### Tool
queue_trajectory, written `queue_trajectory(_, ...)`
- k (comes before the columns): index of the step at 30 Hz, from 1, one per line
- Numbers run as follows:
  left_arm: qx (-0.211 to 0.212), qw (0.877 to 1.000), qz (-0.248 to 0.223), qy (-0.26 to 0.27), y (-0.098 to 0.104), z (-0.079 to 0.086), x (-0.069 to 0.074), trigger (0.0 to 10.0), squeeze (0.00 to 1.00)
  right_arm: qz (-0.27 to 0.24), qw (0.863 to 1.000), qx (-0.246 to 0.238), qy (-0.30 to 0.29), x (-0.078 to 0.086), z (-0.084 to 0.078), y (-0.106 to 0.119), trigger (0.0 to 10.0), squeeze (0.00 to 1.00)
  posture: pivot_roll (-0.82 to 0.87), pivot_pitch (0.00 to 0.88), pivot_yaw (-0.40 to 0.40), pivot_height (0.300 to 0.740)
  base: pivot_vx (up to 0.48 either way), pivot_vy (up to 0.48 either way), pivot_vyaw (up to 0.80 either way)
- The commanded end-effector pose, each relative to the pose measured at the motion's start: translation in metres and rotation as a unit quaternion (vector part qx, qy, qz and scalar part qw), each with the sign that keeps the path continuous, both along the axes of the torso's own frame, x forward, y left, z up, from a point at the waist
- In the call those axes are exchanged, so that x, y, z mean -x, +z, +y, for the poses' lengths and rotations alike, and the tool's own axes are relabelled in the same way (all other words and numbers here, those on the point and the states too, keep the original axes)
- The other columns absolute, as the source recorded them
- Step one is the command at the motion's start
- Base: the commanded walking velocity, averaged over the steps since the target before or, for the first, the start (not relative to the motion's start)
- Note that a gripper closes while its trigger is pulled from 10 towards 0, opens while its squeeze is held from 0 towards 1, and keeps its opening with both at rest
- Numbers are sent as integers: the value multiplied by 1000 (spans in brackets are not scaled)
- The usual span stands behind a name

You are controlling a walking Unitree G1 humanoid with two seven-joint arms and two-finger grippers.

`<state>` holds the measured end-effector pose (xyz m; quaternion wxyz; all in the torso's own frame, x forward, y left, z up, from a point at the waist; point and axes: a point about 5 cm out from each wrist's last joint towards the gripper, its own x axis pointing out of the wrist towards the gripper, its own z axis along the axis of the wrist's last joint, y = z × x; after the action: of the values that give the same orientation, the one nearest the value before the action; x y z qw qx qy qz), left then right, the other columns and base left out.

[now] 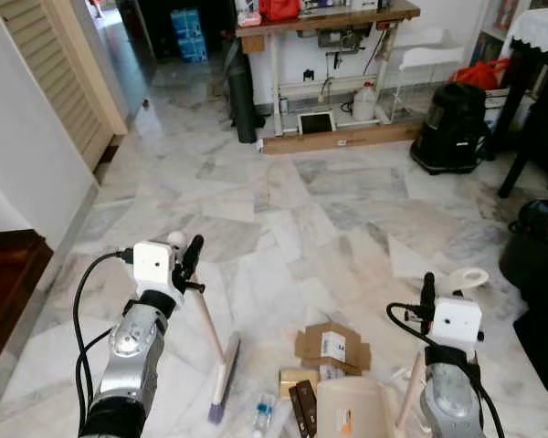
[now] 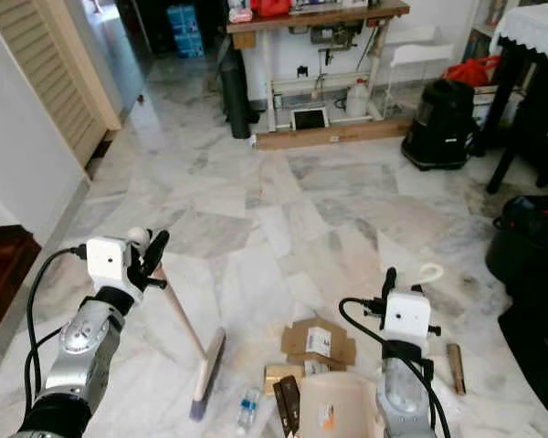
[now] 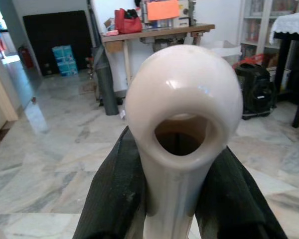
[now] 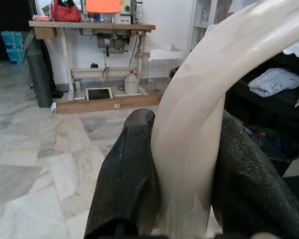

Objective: Sweep floor

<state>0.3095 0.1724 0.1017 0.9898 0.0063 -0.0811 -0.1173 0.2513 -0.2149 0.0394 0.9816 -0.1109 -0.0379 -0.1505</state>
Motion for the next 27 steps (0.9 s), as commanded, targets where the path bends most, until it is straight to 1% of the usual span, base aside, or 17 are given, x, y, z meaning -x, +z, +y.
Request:
queue_trajectory(1, -5, 1000, -26, -14, 15, -2, -5, 10000, 0, 4, 1000, 6, 8, 2, 4, -3, 10000, 0, -45, 0, 129, 740, 0, 0, 0)
queue_trajectory(6, -8, 999, -26, -25, 20, -3, -7, 10000, 0, 18, 1000, 17, 5, 7, 1, -11, 10000, 0, -36, 0, 127, 740, 0, 0, 0)
queue_trajectory(8, -1, 999, -31, -25, 25, -4, -10, 10000, 0, 13, 1000, 28, -2, 8, -4, -8, 10000, 0, -40, 0, 124, 740, 0, 0, 0)
queue_trajectory(12, 1, 999, -32, -28, 26, -6, -11, 10000, 0, 8, 999, 32, -4, 8, -6, -6, 10000, 0, -45, 0, 122, 740, 0, 0, 0)
queue_trajectory(16, 5, 999, -31, -33, 27, -12, -11, 10000, 0, 12, 999, 39, -3, 8, -9, -8, 10000, 0, -35, 0, 117, 740, 0, 0, 0)
queue_trajectory(17, 11, 999, -32, -34, 28, -13, -12, 10000, 0, 17, 999, 40, -3, 9, -9, -10, 10000, 0, -33, 0, 117, 740, 0, 0, 0)
queue_trajectory(19, 38, 998, -36, -22, 34, -12, -15, 10000, 0, 22, 999, 38, 0, 9, -5, -13, 10000, 0, -23, 0, 114, 740, 0, 0, 0)
queue_trajectory(23, 53, 998, -35, -13, 38, -11, -19, 10000, 0, 23, 999, 35, 4, 8, -1, -14, 10000, 0, -17, 0, 117, 740, 0, 0, 0)
queue_trajectory(24, 64, 997, -34, -11, 40, -11, -21, 10000, 0, 24, 999, 33, 6, 8, 1, -15, 10000, 0, -14, 0, 119, 740, 0, 0, 0)
queue_trajectory(27, 73, 997, -31, -15, 42, -11, -23, 10000, 0, 23, 999, 32, 7, 8, 3, -15, 10000, 0, -6, 0, 123, 740, 0, 0, 0)
